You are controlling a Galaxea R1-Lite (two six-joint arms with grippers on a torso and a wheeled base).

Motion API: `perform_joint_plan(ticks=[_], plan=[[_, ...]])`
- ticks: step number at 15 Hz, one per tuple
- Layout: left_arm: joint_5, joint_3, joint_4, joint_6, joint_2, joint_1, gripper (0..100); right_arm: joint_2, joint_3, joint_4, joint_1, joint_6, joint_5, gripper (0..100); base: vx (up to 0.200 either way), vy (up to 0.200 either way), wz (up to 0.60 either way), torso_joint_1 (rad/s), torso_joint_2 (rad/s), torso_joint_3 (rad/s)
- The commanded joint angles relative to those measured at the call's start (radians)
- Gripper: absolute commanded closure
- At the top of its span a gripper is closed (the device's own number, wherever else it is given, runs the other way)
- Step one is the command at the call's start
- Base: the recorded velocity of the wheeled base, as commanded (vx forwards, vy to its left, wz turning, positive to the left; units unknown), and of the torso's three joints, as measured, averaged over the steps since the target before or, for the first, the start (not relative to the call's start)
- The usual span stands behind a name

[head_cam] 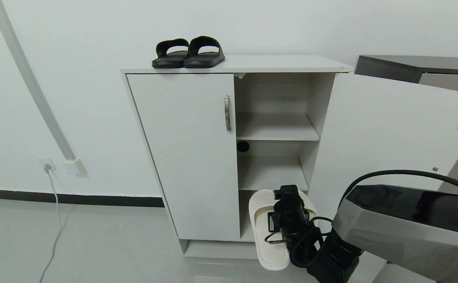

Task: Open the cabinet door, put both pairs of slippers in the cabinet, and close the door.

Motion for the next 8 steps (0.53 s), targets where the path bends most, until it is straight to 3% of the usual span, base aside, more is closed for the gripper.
perform_joint_plan(ticks=[1,8], plan=[[0.0,0.0,0.001,0.0,0.002,0.0,100,0.018,-0.008,0.0,0.0,0.0,0.0,100,0.0,0.0,0.0,0.002,0.01,-0.168],[0.003,0.002,-0.001,-0.003,0.002,0.0,100,0.06,-0.048,-0.049,-0.003,-0.01,-0.01,100,0.0,0.0,0.0,0.002,0.0,-0.184]])
